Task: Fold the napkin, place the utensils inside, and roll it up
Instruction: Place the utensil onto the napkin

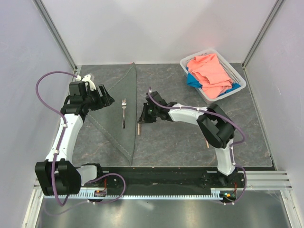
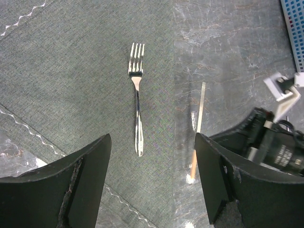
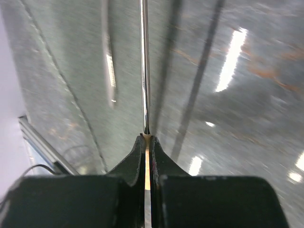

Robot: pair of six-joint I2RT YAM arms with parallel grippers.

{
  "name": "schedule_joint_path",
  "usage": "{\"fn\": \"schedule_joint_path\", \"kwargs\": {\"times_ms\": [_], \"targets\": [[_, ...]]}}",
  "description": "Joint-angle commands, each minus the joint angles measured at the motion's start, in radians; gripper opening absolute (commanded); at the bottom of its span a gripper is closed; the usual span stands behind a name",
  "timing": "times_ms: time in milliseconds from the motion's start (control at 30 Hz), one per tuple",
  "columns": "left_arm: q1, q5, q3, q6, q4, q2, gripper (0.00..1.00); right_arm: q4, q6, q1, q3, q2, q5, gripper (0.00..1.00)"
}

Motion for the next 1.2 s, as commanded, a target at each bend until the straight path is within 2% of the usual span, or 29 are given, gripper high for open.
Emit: {"fn": "schedule_joint_path", "kwargs": {"times_ms": [0, 667, 900, 1167], "targets": [[0.003, 0.029, 0.002, -0.014, 0.036, -0.031, 0.79, 0.083, 0.057, 0.027, 0.139, 0.076, -0.041, 0.0], [-0.017, 0.021, 0.002, -0.01, 0.03, -0.034, 0.79, 0.005, 0.038, 0.043, 0.41, 0.309, 0.004, 0.0], [-0.022, 0.019, 0.004, -0.008, 0.029, -0.032, 0.79, -0.029, 0.012, 0.041, 0.428, 0.332, 0.048, 0.0], [-0.028, 0.019, 0.004, -0.007, 0.027, -0.035, 0.79, -0.055, -0.001, 0.04, 0.488, 0.389, 0.028, 0.0]]}}
